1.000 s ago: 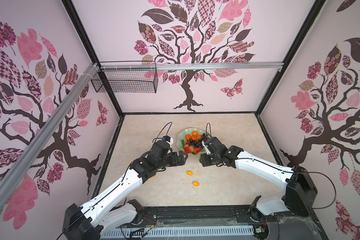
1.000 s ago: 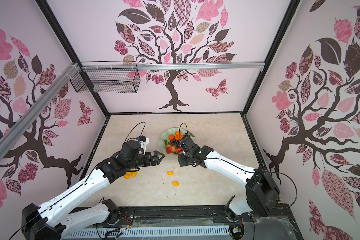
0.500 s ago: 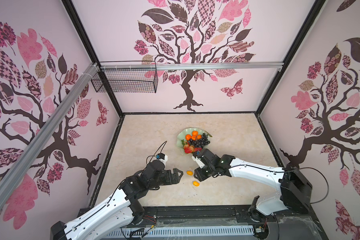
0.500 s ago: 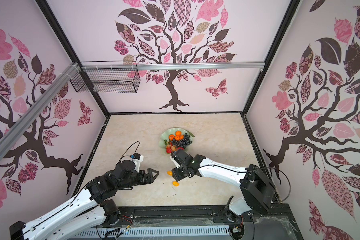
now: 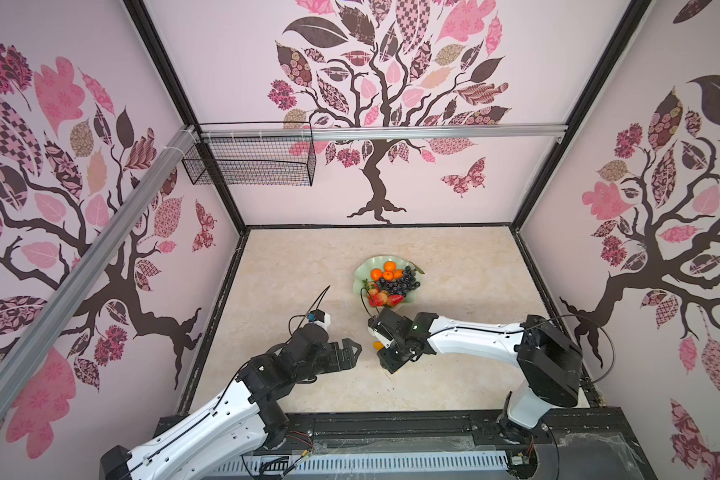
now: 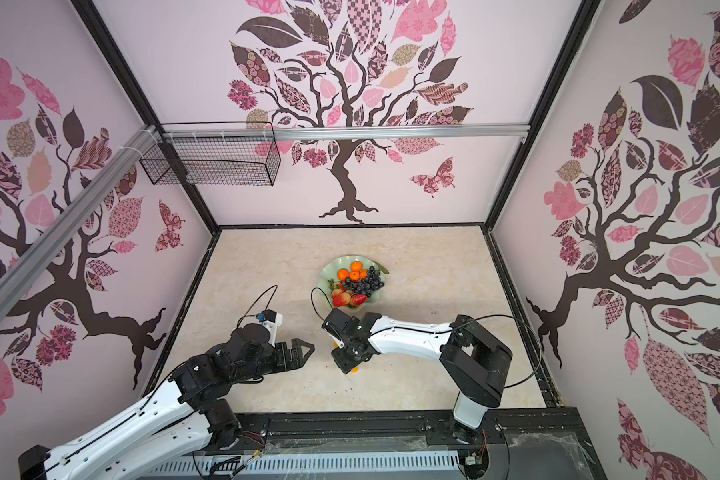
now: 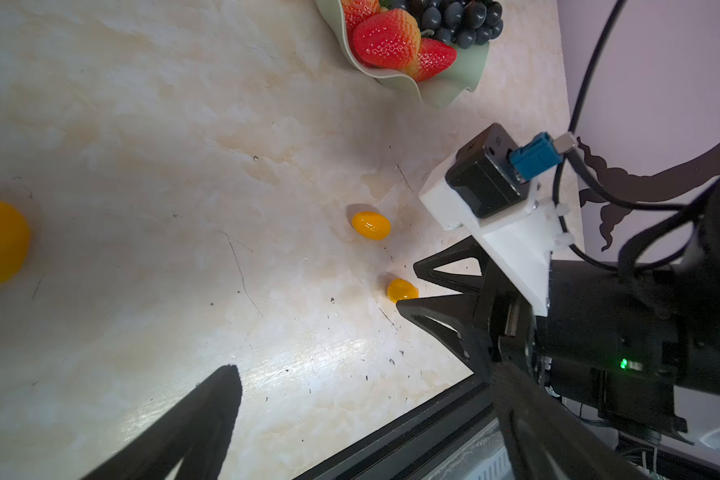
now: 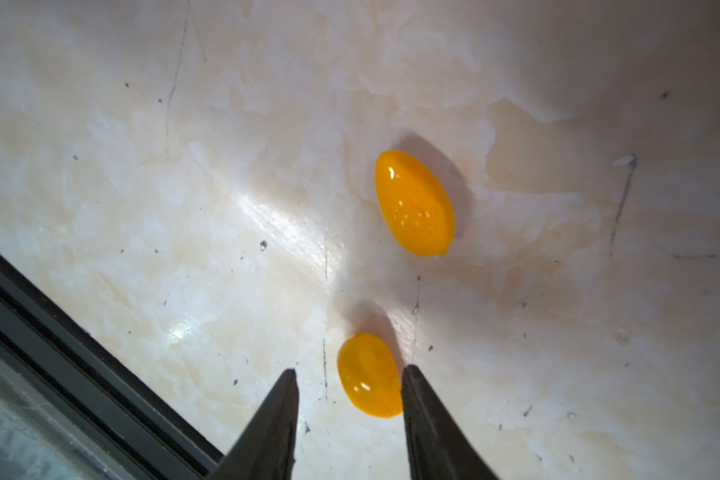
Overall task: Place and organize the fake fruits in the fruit bowl
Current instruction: 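Lower the open right gripper and close it on the nearer yellow kumquat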
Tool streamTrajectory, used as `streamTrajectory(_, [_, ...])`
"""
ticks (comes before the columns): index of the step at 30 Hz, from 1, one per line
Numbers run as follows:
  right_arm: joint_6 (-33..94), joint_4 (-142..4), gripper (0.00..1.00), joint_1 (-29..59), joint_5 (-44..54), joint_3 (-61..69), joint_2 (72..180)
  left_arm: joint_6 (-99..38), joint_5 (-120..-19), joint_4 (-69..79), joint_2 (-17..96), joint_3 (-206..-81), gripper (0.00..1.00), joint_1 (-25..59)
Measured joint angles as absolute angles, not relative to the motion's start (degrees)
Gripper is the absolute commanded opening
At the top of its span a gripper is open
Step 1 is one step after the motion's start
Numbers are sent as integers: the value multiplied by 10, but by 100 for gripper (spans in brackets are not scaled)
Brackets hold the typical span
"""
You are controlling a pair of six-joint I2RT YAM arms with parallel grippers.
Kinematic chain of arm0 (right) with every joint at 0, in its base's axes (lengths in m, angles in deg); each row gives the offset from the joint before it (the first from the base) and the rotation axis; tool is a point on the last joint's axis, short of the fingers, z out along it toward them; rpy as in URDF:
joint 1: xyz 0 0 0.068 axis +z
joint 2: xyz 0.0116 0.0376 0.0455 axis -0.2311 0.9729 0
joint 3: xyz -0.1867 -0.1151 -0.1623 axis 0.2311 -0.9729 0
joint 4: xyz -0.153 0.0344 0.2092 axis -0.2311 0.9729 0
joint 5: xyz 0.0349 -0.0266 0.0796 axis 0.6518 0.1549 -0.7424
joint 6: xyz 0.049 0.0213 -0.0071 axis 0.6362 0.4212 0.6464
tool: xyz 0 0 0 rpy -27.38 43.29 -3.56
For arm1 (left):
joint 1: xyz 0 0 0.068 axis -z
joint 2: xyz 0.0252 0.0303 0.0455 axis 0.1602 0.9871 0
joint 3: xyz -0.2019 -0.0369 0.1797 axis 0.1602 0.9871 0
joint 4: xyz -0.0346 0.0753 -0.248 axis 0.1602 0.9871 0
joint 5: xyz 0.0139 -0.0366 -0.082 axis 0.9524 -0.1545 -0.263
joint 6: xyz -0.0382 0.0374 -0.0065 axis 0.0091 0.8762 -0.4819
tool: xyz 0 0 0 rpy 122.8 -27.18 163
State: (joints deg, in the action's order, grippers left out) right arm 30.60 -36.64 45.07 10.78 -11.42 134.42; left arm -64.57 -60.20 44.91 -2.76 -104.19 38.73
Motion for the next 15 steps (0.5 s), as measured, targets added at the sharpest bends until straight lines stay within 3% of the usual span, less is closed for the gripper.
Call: streamTrajectory(15, [303, -343, 43, 453, 114, -102, 1380, -646, -597, 449, -24, -1042, 98, 388])
